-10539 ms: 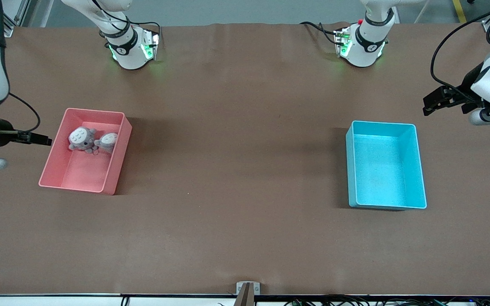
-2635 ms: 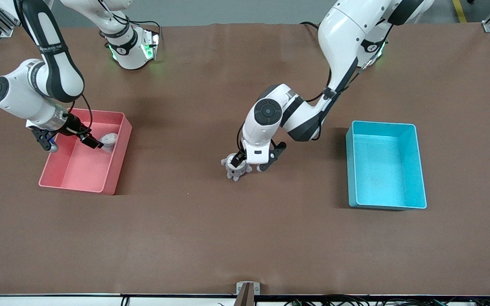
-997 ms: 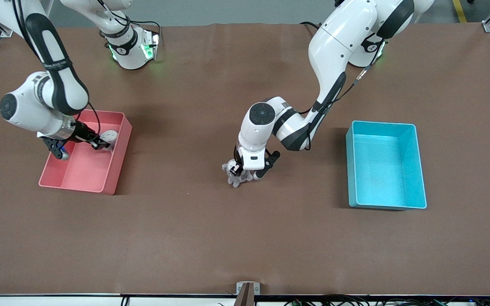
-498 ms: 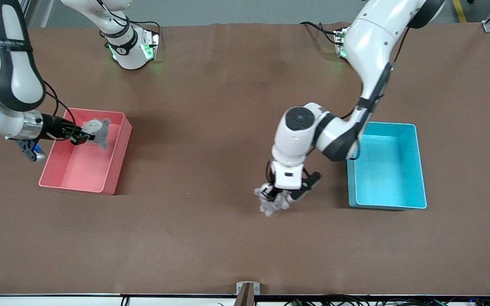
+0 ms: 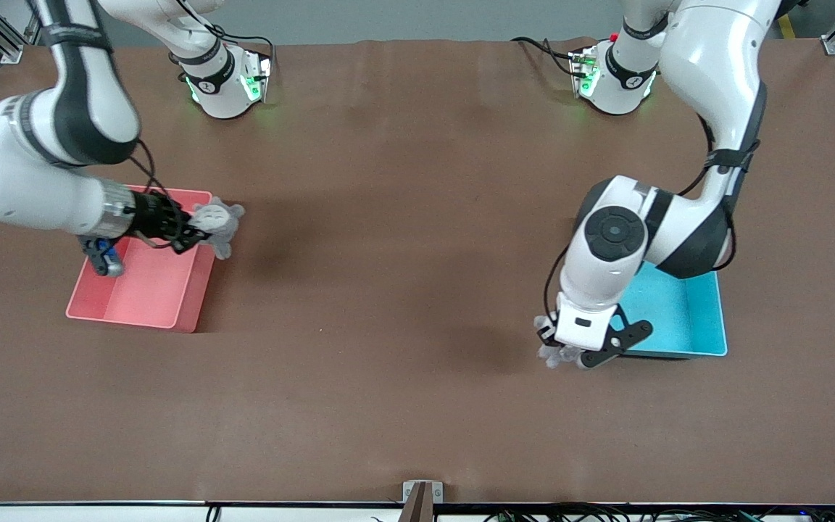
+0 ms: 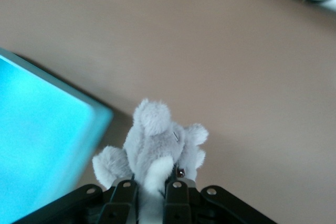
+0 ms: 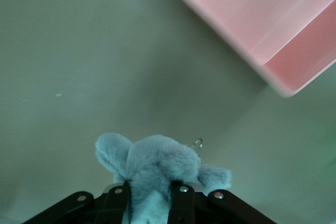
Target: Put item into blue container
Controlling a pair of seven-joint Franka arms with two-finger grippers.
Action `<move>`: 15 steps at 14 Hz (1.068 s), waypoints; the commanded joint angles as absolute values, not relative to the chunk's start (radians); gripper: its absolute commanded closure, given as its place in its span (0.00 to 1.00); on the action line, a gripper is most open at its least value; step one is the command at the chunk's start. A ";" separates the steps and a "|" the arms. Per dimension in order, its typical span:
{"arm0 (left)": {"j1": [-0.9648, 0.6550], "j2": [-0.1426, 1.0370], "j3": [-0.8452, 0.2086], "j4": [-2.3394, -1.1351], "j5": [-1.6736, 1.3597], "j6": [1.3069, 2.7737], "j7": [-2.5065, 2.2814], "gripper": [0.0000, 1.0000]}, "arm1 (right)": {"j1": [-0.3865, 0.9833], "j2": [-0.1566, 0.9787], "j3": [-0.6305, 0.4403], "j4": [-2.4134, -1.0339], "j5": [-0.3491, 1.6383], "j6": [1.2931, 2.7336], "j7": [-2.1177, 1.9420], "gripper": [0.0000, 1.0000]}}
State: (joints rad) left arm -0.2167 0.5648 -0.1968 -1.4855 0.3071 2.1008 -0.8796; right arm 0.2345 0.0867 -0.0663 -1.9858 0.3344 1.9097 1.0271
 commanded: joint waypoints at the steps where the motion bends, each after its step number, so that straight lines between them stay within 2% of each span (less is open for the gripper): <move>1: -0.109 0.497 -0.212 -1.568 0.249 2.027 -0.601 1.00 | 0.390 0.092 -0.075 -1.994 0.344 2.058 1.219 1.00; 4: 0.009 0.499 -0.212 -1.607 0.135 2.019 -0.378 1.00 | 0.582 0.225 -0.077 -1.967 0.341 2.300 1.484 1.00; 7: 0.063 0.521 -0.210 -1.635 0.132 2.020 -0.325 0.98 | 0.705 0.426 -0.087 -1.817 0.319 2.384 1.679 1.00; 8: 0.063 0.522 -0.210 -1.640 0.130 2.016 -0.325 0.90 | 0.716 0.481 -0.087 -1.749 0.290 2.382 1.736 1.00; 9: 0.064 0.522 -0.209 -1.652 0.130 2.016 -0.325 0.75 | 0.718 0.524 -0.087 -1.694 0.243 2.381 1.799 1.00; 10: 0.077 0.523 -0.209 -1.655 0.130 2.016 -0.325 0.46 | 0.724 0.569 -0.084 -1.636 0.188 2.378 1.862 1.00; 11: 0.090 0.523 -0.209 -1.655 0.132 2.016 -0.325 0.02 | 0.730 0.607 -0.083 -1.597 0.151 2.376 1.905 1.00; 15: 0.087 0.486 -0.212 -1.634 0.130 1.987 -0.334 0.00 | 0.755 0.681 -0.084 -1.572 0.089 2.382 1.924 0.98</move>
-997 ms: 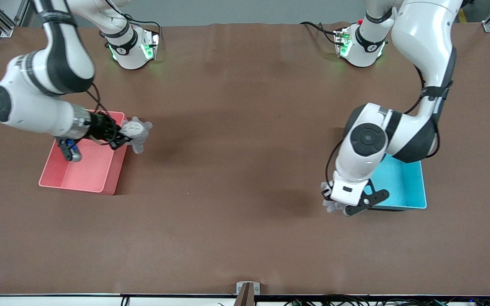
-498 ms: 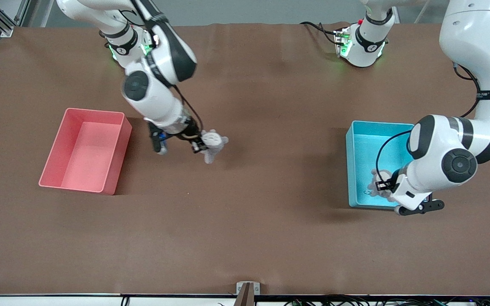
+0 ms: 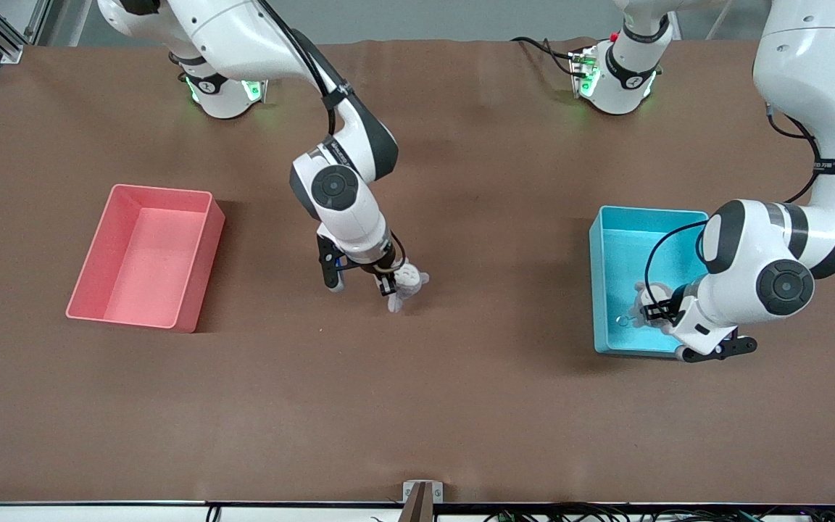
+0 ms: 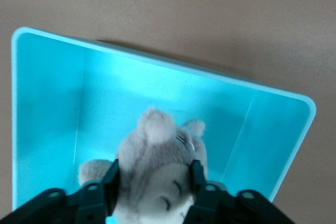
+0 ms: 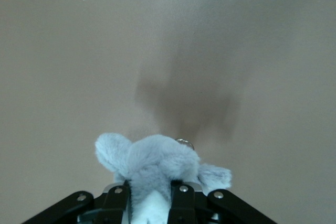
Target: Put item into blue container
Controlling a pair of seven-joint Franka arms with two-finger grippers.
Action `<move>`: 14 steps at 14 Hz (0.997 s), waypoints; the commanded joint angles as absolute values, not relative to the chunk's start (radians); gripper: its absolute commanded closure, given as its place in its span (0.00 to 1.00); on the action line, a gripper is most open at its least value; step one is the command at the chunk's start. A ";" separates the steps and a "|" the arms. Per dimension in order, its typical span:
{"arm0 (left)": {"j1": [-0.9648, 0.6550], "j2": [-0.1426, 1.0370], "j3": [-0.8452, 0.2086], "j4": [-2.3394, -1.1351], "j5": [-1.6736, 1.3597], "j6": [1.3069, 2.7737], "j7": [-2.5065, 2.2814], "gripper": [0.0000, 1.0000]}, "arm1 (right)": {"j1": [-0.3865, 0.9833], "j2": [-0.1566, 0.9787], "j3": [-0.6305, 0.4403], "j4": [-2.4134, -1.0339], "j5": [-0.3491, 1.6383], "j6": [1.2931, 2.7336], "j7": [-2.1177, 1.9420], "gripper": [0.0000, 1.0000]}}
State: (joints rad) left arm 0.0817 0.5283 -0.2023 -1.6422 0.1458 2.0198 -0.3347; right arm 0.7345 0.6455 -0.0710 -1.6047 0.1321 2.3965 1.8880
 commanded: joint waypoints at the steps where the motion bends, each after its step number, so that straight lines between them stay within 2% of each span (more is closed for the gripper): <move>1: 0.084 0.480 -0.212 -1.614 0.132 1.982 -0.331 0.00 | 0.758 0.687 -0.086 -1.574 0.075 2.382 1.925 0.98; 2: 0.081 0.476 -0.216 -1.582 0.133 1.961 -0.331 0.00 | 0.758 0.696 -0.086 -1.575 0.061 2.382 1.925 0.97; 3: 0.083 0.476 -0.224 -1.553 0.135 1.930 -0.331 0.00 | 0.759 0.707 -0.086 -1.575 0.051 2.382 1.925 0.86; 5: 0.081 0.474 -0.260 -1.493 0.140 1.863 -0.330 0.00 | 0.758 0.712 -0.086 -1.577 0.049 2.382 1.925 0.00; 9: 0.071 0.476 -0.328 -1.402 0.141 1.737 -0.339 0.00 | 0.715 0.701 -0.086 -1.569 0.046 2.352 1.812 0.00; 14: 0.046 0.483 -0.411 -1.423 0.137 1.733 -0.382 0.00 | 0.599 0.646 -0.068 -1.499 0.092 2.131 1.506 0.00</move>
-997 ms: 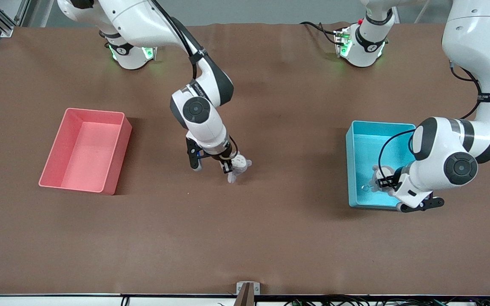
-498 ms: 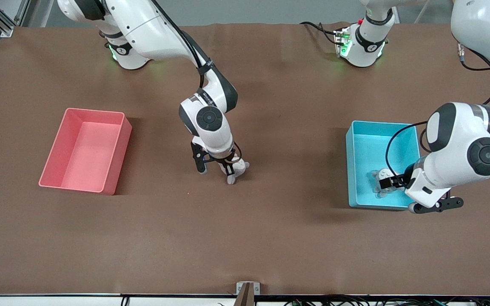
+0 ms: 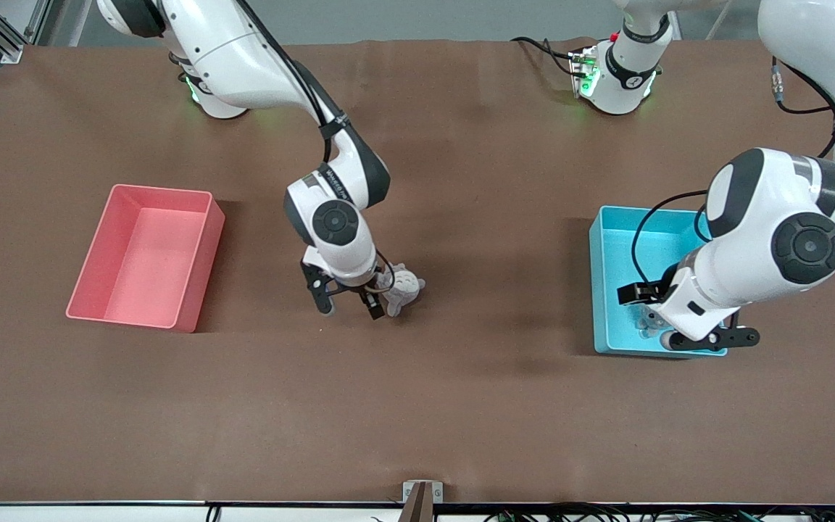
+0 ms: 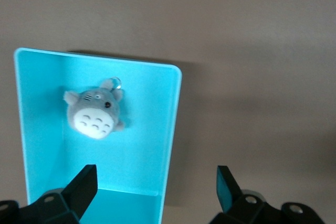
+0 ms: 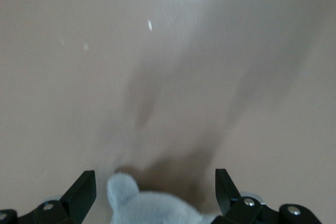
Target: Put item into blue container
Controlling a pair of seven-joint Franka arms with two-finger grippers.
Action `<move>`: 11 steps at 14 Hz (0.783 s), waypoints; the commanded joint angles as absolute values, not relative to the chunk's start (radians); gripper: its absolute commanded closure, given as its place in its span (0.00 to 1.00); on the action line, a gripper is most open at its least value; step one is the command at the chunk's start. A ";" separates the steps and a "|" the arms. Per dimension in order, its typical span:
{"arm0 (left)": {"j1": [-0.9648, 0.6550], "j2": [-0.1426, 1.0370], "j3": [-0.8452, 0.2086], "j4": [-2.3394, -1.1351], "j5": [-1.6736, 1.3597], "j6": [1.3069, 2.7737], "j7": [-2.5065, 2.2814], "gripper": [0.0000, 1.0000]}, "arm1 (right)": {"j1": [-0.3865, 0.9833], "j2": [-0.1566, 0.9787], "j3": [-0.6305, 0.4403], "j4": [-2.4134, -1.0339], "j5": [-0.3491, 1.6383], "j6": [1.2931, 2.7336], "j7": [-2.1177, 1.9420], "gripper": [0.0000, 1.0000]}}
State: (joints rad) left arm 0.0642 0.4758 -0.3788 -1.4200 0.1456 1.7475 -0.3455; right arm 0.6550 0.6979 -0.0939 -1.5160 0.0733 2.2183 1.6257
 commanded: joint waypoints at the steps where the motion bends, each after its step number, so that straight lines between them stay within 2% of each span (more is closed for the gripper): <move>1: 0.016 0.491 -0.413 -1.424 0.137 1.735 -0.452 0.00 | 0.575 0.615 -0.067 -1.500 0.107 2.093 1.406 0.00; 4: -0.090 0.526 -0.413 -1.424 0.133 1.753 -0.677 0.00 | 0.496 0.536 -0.071 -1.506 0.133 1.955 1.127 0.00; 6: -0.162 0.570 -0.413 -1.430 0.132 1.822 -0.825 0.00 | 0.445 0.482 -0.072 -1.512 0.135 1.866 0.972 0.00; 11: -0.326 0.673 -0.411 -1.476 0.138 2.093 -1.267 0.00 | 0.267 0.365 -0.078 -1.513 0.111 1.606 0.572 0.00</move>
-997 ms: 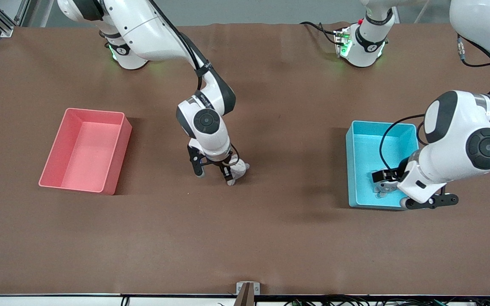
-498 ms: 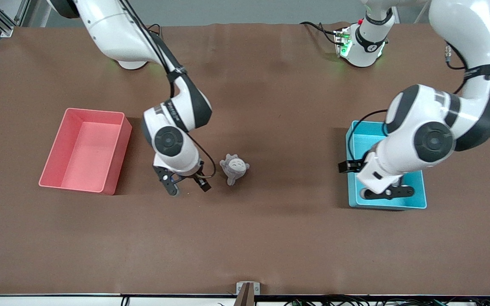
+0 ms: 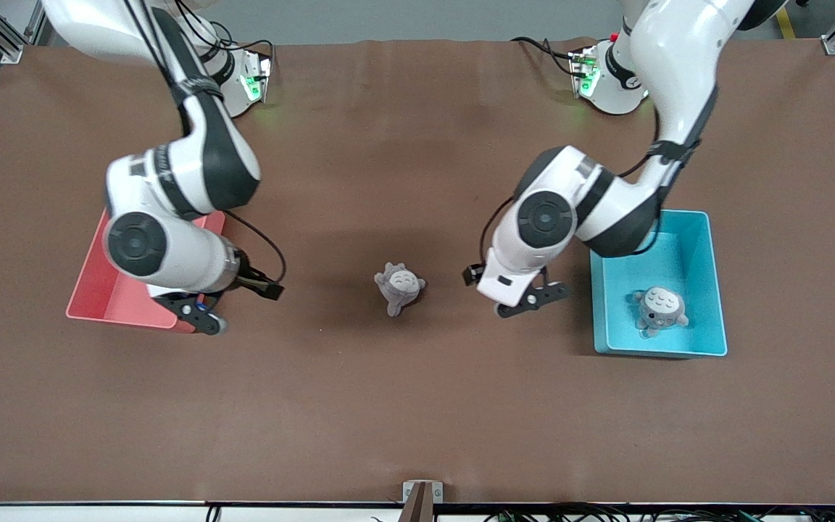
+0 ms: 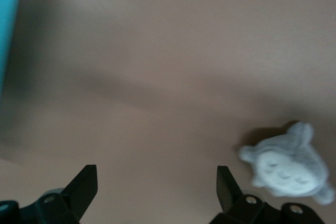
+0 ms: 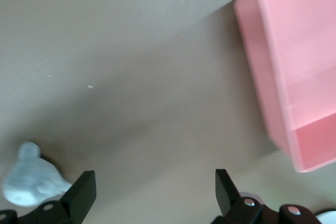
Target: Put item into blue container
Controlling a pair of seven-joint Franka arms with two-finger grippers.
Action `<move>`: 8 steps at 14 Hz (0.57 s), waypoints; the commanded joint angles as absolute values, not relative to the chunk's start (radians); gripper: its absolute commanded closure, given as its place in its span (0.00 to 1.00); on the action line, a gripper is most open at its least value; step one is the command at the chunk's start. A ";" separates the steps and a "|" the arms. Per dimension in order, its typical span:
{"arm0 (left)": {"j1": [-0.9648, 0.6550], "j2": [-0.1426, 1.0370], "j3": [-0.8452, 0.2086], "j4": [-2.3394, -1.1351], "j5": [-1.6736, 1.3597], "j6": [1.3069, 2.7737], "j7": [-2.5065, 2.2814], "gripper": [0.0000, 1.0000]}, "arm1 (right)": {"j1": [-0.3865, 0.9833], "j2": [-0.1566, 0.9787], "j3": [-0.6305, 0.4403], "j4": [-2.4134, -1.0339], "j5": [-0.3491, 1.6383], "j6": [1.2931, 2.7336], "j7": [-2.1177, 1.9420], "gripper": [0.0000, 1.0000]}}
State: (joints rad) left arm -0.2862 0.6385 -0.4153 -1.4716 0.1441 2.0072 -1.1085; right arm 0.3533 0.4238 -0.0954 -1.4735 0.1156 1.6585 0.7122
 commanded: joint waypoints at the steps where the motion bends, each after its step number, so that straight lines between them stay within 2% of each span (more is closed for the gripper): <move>1: -0.363 0.701 -0.411 -1.474 0.141 2.182 -1.401 0.00 | 0.223 0.353 -0.078 -1.513 0.094 1.583 0.461 0.00; 2: -0.397 0.734 -0.405 -1.471 0.140 2.300 -1.546 0.00 | 0.171 0.339 -0.078 -1.509 0.062 1.562 0.354 0.00; 5: -0.495 0.814 -0.339 -1.457 0.138 2.503 -1.837 0.00 | 0.080 0.304 -0.078 -1.505 0.006 1.533 0.174 0.00; 8: -0.567 0.859 -0.281 -1.436 0.138 2.542 -2.018 0.00 | -0.010 0.279 -0.077 -1.500 0.009 1.506 0.074 0.00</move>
